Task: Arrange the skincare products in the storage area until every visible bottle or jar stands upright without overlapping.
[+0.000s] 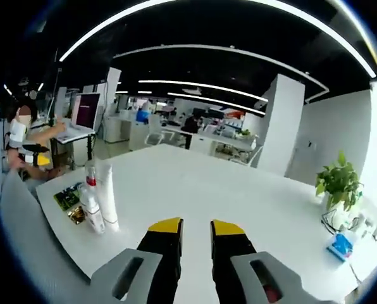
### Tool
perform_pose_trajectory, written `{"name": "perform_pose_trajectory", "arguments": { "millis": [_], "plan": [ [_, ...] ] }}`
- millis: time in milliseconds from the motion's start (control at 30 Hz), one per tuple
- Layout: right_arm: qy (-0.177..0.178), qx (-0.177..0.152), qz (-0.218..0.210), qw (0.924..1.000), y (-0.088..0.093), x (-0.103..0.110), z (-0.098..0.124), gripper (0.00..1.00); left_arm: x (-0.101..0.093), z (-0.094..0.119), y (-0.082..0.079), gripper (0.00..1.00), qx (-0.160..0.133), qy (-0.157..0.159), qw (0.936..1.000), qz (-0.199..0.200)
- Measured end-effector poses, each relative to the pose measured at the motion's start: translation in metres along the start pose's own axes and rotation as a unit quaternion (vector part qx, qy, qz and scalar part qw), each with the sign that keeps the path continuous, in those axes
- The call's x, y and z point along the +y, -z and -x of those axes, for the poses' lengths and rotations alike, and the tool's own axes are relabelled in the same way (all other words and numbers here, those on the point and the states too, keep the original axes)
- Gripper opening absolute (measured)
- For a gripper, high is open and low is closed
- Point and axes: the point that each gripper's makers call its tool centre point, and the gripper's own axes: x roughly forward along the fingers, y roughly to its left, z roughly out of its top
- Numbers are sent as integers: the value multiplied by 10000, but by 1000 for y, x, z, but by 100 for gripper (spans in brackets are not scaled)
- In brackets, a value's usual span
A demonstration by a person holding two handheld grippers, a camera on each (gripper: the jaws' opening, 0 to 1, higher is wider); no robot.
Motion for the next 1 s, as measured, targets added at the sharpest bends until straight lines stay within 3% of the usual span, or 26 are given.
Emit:
{"name": "perform_pose_trajectory", "arguments": {
  "millis": [67, 100, 133, 200, 333, 467, 500, 633, 700, 867, 1000],
  "plan": [
    [-46, -289, -348, 9990, 0, 15, -1, 15, -3, 0, -1, 60, -40, -79, 9999, -148],
    [-92, -322, -392, 9987, 1, 20, -2, 16, -5, -1, 0, 60, -16, -94, 9998, -198],
    [-117, -352, -697, 9969, 6, 32, -3, 18, -5, -1, 2, 61, 62, -113, 9996, -245],
    [-400, -218, -983, 9941, 17, 63, -6, 24, -2, 1, 3, 61, 114, -243, 9992, -300],
    [-543, -69, -1116, 9922, 30, 97, -8, 38, 6, 5, 4, 64, -40, -468, 9987, -215],
    [-683, -19, -1360, 9884, 41, 125, -10, 53, -4, 9, 18, 64, 87, -352, 9993, -105],
    [-674, 43, -1282, 9894, 43, 129, -10, 54, -7, 9, 19, 64, 102, -302, 9994, -145],
    [25, 540, -628, 9966, 63, 111, -11, 51, -13, 8, 23, 64, 198, -172, 9993, -258],
    [-57, 580, -748, 9955, 65, 114, -13, 51, -14, 9, 31, 63, 375, -92, 9992, -86],
    [-84, 685, -361, 9970, 66, 119, -13, 48, -14, 8, 25, 61, 237, -83, 9996, -143],
    [-32, 675, -480, 9966, 66, 116, -12, 46, -16, 8, 28, 60, 339, -48, 9993, -126]
  ]
}}
